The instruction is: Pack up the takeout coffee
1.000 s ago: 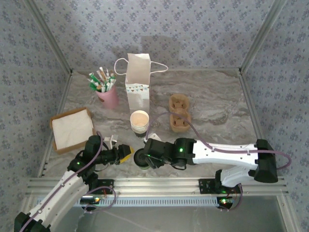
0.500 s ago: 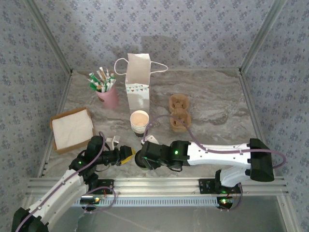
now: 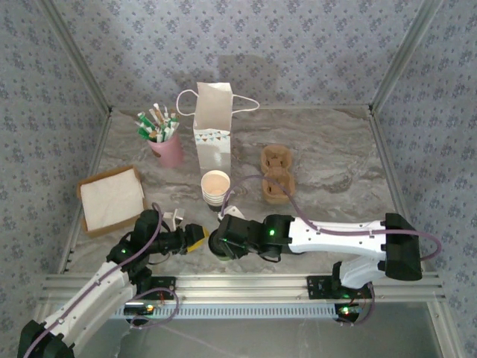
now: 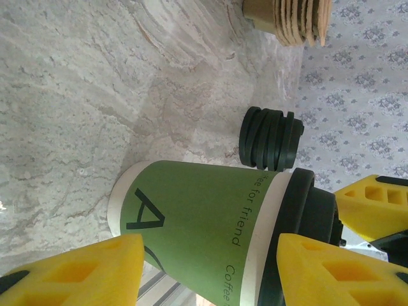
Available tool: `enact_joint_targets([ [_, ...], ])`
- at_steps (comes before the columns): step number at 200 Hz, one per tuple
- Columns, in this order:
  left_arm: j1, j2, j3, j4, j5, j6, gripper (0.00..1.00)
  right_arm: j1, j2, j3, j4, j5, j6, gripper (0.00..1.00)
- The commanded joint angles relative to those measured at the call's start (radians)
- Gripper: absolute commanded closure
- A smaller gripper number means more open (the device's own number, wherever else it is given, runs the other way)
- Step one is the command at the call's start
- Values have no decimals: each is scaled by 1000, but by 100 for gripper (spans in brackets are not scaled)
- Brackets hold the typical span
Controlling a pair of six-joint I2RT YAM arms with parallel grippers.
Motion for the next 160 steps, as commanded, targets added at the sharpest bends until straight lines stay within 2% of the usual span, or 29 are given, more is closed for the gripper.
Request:
enact_joint_targets([
  [1,-10,-18,-2,4,4,-5,43,3,2,24,-60,32,-29,43],
  [80,-13,-13,-4,10,1,-7,43,34,-26,-32,10,39,-18,33],
  [160,-20,12,0,24,-3,-2,43,40,-6,-17,-12,70,-23,31],
])
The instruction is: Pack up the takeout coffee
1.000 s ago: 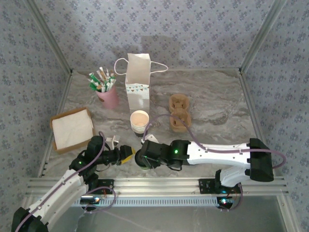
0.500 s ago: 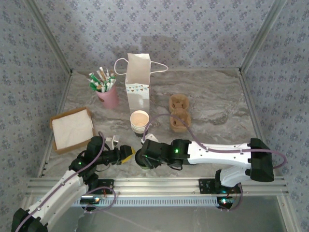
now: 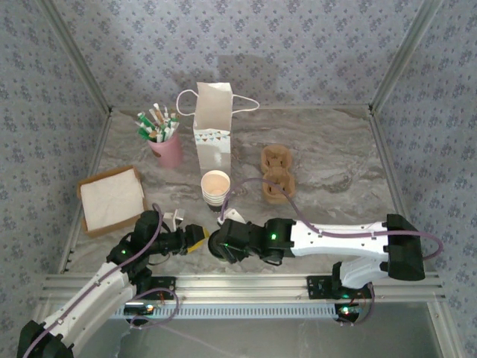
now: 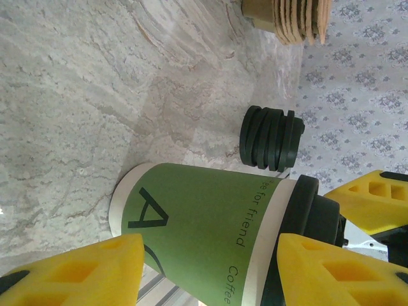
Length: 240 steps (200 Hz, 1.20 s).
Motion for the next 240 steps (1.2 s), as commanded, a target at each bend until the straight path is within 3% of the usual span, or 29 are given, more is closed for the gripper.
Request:
enact_joint_targets([
  [1,-11,16,6,22,4,-2,43,6,11,10,-43,38,-3,31],
  [94,-17,73,23,52,1,10,43,3,-54,1,8,-24,-48,20],
  [240,-19,81,24,53,0,14,43,21,56,21,-25,4,-58,19],
])
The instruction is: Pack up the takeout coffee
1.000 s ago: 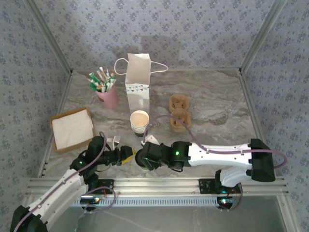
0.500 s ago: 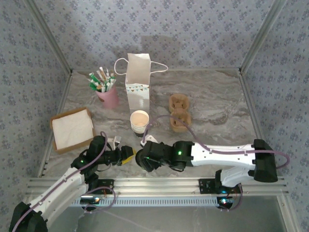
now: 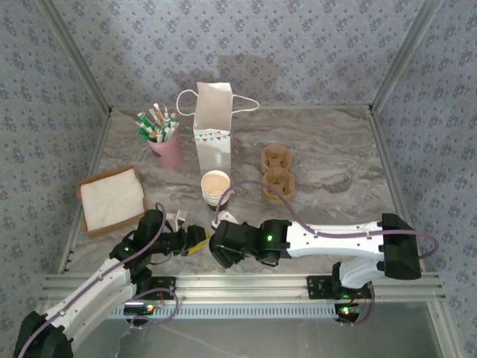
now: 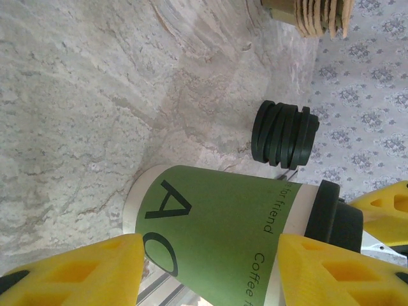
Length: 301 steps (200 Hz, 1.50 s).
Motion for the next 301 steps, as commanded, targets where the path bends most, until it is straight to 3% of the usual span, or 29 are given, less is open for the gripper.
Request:
enact_joint_targets([
  [1,-6,7,24,26,0,13,43,8,26,2,-58,37,-12,19],
  [179,-10,14,20,33,-5,12,43,7,-41,48,-55,-5,-75,5],
  [301,-11,11,19,31,-5,11,43,-24,31,51,-88,-37,-52,7],
])
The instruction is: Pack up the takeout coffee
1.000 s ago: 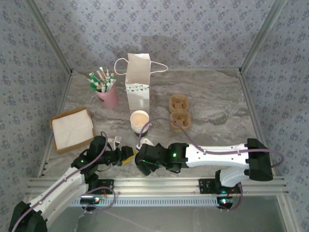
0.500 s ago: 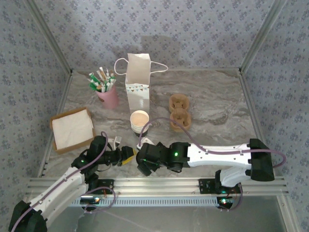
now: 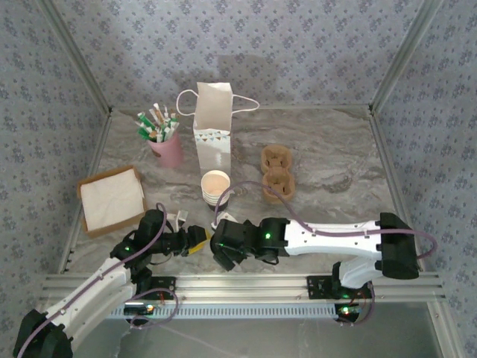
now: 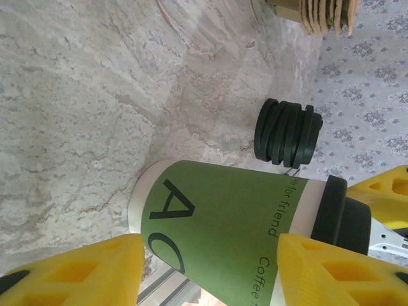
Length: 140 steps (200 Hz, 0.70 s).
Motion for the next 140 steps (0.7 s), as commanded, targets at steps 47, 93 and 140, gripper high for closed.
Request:
enact_joint_targets([
  [47,-6,1,22,30,-4,12,43,-21,34,32,-44,-31,21,7],
  [93,-5,12,26,33,-2,15,43,-37,47,26,-42,-45,29,8],
  [140,-6,31,33,45,1,19,43,-48,55,8,-40,-62,44,8],
])
